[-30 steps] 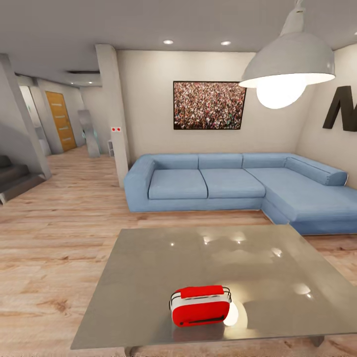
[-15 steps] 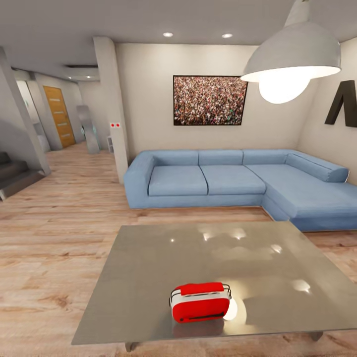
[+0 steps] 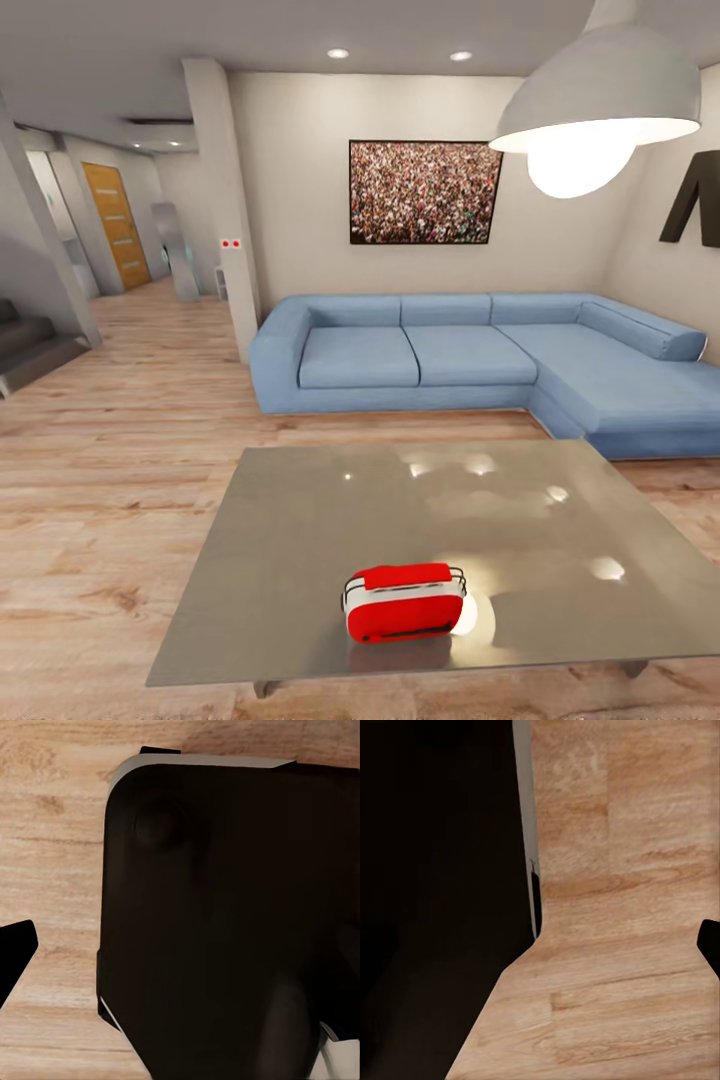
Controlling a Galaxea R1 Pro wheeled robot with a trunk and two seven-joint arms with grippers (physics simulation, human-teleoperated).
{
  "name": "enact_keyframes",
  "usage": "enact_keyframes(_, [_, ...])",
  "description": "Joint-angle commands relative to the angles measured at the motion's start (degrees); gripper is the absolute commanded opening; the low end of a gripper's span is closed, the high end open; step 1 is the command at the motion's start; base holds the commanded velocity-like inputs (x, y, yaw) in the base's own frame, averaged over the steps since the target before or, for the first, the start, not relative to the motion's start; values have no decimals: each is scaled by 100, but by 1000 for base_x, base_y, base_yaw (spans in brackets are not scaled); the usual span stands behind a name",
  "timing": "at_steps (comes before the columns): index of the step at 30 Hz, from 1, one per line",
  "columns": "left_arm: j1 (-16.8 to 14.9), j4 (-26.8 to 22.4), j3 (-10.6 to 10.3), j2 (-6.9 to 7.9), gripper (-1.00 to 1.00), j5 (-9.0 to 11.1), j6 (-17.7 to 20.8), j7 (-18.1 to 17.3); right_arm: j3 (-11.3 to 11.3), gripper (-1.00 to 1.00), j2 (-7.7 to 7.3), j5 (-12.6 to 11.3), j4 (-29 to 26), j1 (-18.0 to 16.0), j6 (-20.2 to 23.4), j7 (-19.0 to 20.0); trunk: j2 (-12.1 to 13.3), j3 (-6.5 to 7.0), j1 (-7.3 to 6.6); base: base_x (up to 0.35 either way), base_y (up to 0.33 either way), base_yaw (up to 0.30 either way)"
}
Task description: Turn on the radio receiver that's on the table in the living room.
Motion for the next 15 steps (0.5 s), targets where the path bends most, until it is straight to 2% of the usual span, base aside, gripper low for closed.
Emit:
enact_keyframes(1, [0,1,1,0,100,1,-3,-3,0,100,1,1,-3,0,0,0,0,-10,0,0,0,0])
enact_keyframes(15, [0,3,10,-8,100,-1,-22,4,0,100,3,6,-16,0,-8,21,0,-141,0,0,0,0])
